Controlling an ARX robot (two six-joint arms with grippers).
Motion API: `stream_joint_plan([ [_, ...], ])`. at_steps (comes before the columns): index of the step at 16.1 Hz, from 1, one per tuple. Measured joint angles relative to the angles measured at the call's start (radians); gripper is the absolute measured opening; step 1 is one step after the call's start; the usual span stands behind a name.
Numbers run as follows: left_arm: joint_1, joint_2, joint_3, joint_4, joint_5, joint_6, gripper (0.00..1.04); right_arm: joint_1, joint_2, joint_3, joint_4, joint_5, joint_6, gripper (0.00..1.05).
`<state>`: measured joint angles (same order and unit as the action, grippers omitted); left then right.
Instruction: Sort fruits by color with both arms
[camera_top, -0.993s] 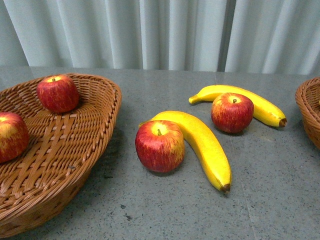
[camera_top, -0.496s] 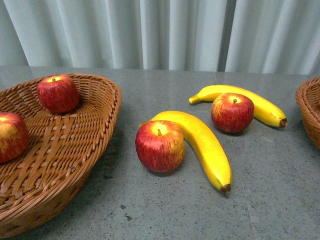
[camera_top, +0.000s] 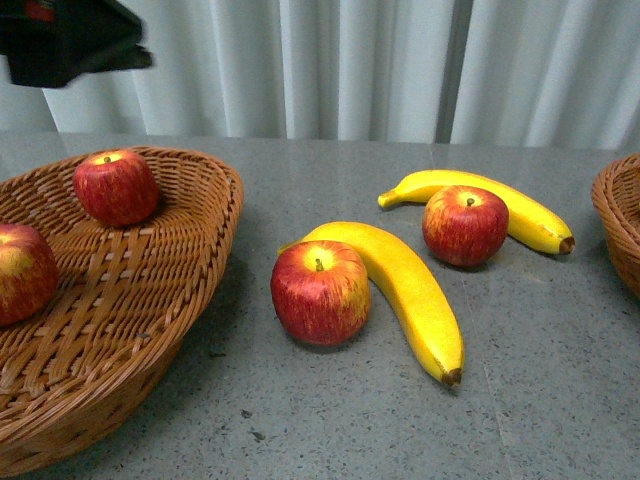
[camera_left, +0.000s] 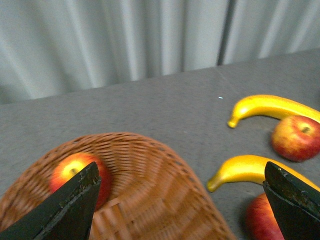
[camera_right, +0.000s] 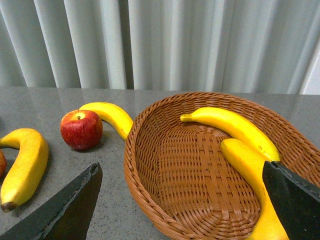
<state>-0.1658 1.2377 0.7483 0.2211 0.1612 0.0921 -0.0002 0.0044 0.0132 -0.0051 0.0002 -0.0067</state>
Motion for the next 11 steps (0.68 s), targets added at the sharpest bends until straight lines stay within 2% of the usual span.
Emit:
stream_joint_plan([
  [2, -0.112, 0.108, 0.049, -0.073, 0.027, 0.049, 0.98, 0.0, 0.0, 0.0, 0.0, 0.0, 0.0, 0.98],
  [3, -0.136, 0.138, 0.063, -0.1, 0.037, 0.053, 0.98, 0.0, 0.0, 0.0, 0.0, 0.0, 0.0, 0.98],
  [6, -0.166, 0.199, 0.119, -0.156, 0.071, 0.077, 0.98, 0.0, 0.0, 0.0, 0.0, 0.0, 0.0, 0.98],
  [11, -0.233, 0.344, 0.169, -0.22, 0.041, 0.187, 0.98, 0.0, 0.0, 0.0, 0.0, 0.0, 0.0, 0.98],
])
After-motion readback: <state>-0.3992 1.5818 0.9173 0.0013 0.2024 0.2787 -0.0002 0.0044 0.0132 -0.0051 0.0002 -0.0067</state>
